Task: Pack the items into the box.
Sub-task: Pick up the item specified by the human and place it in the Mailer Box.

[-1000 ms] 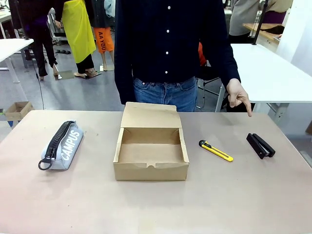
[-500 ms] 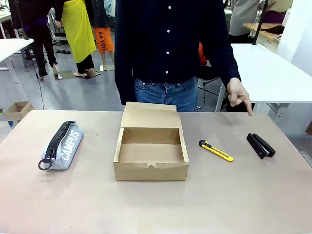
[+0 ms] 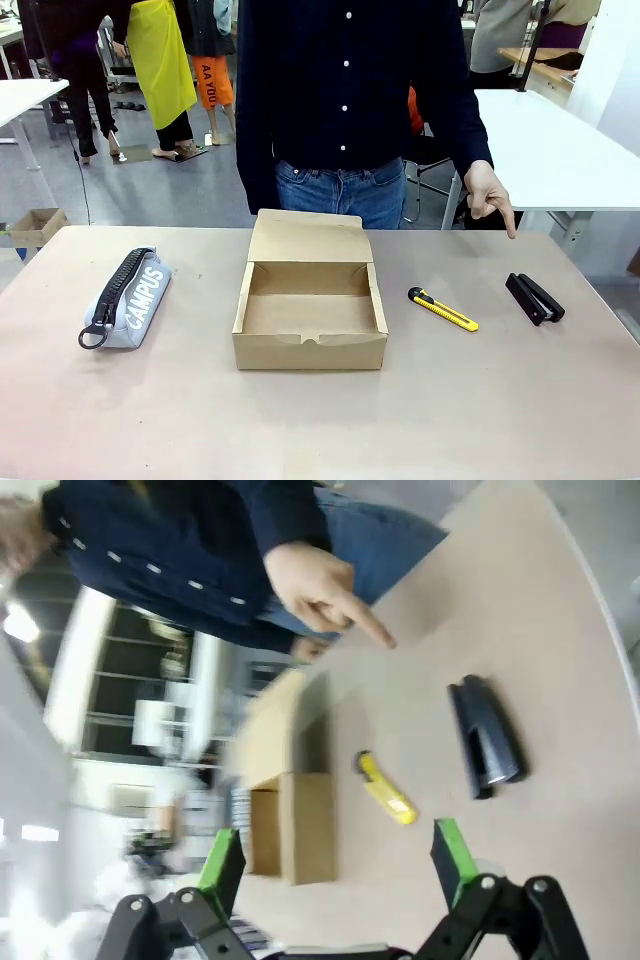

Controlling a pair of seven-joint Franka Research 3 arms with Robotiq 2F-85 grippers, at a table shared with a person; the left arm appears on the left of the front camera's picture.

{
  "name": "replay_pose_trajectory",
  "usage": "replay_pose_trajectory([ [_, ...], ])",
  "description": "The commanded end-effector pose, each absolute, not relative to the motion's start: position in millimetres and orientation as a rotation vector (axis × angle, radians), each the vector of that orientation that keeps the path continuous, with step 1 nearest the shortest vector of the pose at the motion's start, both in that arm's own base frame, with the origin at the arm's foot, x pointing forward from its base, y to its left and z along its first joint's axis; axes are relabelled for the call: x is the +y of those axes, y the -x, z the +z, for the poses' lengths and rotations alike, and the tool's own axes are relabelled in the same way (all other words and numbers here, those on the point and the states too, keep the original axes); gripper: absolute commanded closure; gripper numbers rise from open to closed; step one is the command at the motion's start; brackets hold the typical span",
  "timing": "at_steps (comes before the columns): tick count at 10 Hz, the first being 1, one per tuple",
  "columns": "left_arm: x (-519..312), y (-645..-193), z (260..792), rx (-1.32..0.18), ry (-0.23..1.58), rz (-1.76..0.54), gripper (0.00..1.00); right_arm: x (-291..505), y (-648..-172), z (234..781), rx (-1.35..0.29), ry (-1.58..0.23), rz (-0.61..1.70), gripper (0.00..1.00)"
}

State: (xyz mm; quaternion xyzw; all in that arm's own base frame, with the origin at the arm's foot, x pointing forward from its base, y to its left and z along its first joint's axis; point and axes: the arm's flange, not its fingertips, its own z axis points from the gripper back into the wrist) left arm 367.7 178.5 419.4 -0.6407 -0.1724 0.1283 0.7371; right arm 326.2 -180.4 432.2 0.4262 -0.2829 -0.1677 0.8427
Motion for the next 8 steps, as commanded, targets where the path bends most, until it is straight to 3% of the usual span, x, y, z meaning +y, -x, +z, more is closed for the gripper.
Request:
replay_pose_trajectory([
  [1,180.3,-367.8,422.1,-0.387,1.422,0.270,0.00,-97.0,-338.6,444.6,-0.593,-0.516,-0.183,0.00],
  [4,180.3,-367.8,422.1,-0.387,1.422,0.270,0.00,-26.3,-353.7,449.4,-0.523,-0.206,0.111,0.00],
  [6,180.3,-367.8,422.1,-0.387,1.422,0.270,0.00,-25.3,-355.8,457.3,-0.535,-0.238,0.130,0.00],
  [7,180.3,-367.8,422.1,-0.387,1.422,0.270,0.00,-40.6,-358.4,467.3,-0.612,-0.361,0.000,0.00],
  [8,180.3,-367.8,422.1,-0.387,1.422,0.270,0.00,-6.2,-384.4,463.1,-0.516,-0.233,0.156,0.00],
])
